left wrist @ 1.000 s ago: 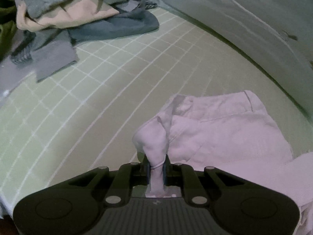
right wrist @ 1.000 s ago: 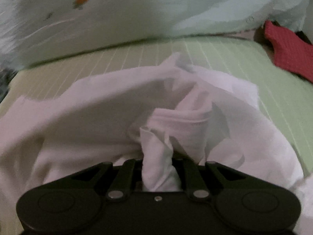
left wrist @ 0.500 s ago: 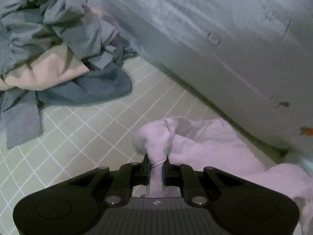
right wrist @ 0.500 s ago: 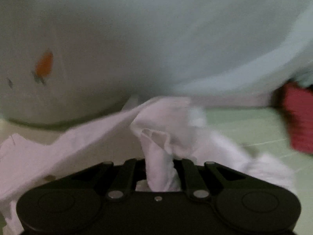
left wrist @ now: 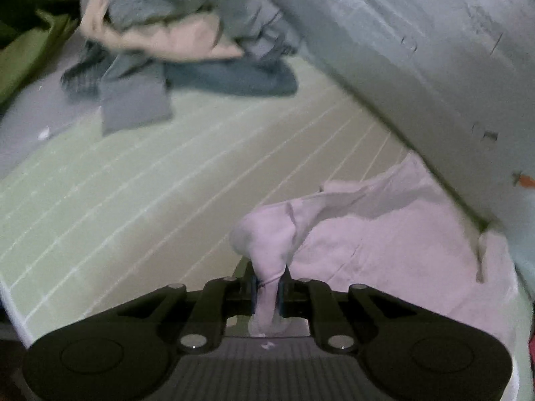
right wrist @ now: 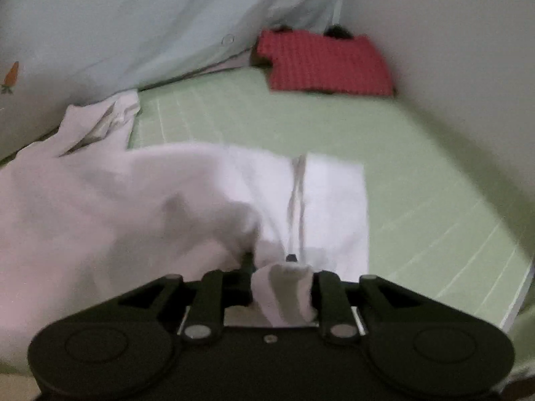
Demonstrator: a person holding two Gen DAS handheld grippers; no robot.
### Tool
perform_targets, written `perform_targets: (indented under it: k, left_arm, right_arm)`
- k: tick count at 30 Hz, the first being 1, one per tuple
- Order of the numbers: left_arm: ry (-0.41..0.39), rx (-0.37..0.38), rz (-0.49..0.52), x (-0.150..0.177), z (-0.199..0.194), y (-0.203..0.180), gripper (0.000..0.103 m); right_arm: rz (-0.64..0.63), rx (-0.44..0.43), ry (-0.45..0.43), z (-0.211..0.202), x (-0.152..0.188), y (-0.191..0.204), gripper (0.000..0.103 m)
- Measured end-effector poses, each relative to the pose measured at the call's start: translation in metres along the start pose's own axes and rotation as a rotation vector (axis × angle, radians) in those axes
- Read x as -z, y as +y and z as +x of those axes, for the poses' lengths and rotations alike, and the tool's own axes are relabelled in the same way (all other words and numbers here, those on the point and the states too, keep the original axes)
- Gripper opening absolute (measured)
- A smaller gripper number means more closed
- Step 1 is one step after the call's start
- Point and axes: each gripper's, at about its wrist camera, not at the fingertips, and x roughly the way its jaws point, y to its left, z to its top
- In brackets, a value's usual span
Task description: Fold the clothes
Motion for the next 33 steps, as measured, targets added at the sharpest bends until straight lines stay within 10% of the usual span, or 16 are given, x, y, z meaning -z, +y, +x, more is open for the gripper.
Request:
perform_targets:
  k: [2, 22, 31, 33]
  left_arm:
    - [0.004, -0.004, -0.004, 0.007, -0.004, 0.005, 0.022]
    - [0.084, 0.021, -0.082, 0.034, -0.002, 0.026, 0.077]
    - [0.106, 0.038, -0.039, 0.002, 0.036, 0.021, 0.074]
    - [0.105, 0.054, -0.006, -0.005, 0.04, 0.02, 0.05]
  right_arm:
    - [0.036, -0.025, 0.008, 0.0, 0.002, 0.001, 0.051]
    - [0.115, -0.13, 0.048, -0.022, 0.029, 0.008, 0.075]
    - [0.03, -0.067, 0.058, -0.044, 0.043, 0.039, 0.084]
    - [0.041, -0.048, 0.06, -0.05, 0.047, 0.043, 0.085]
